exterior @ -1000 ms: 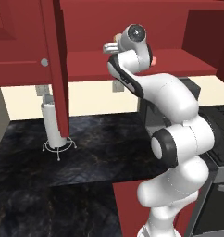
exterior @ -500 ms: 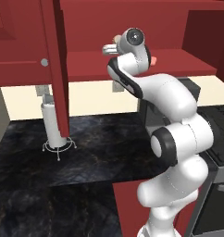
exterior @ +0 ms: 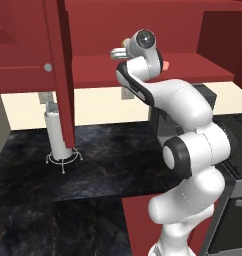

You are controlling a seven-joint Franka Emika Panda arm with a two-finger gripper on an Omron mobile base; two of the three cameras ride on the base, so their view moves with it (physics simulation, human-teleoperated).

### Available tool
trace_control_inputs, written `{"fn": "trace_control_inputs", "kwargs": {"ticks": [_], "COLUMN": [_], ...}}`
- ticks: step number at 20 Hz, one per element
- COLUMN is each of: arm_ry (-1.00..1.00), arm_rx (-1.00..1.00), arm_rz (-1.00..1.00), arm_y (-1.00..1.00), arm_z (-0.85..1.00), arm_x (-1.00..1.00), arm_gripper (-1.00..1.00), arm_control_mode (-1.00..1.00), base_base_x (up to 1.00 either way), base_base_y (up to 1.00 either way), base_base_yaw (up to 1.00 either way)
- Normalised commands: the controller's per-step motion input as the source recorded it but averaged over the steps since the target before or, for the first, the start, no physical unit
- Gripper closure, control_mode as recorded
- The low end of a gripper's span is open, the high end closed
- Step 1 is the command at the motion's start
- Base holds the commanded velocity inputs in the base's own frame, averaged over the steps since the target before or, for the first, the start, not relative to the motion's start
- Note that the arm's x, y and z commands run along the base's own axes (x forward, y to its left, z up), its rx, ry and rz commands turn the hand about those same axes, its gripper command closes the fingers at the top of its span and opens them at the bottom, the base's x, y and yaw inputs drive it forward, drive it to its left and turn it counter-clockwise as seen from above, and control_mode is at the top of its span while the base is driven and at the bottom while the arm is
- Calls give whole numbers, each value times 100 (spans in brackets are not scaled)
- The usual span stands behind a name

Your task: Pick up the dish brush and bar soap from the sink, and place them back in the cabinet, and close the cabinet doors.

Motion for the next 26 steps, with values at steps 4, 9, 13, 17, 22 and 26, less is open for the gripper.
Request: {"fn": "trace_control_inputs", "kwargs": {"ticks": [4,9,13,17,22,26], "arm_ry": [0,0,1,0,0,0], "arm_rx": [0,0,0,0,0,0], "arm_rz": [0,0,0,0,0,0], "arm_y": [-1,0,0,0,0,0], "arm_z": [-17,-13,-1,0,0,0], "arm_x": [2,3,0,0,0,0], "arm_gripper": [100,100,-100,-100,-100,-100], "arm_control_mode": [-100,-100,-100,-100,-100,-100], "base_base_x": [0,0,0,0,0,0], "base_base_y": [0,0,0,0,0,0], "base_base_yaw": [0,0,0,0,0,0]}}
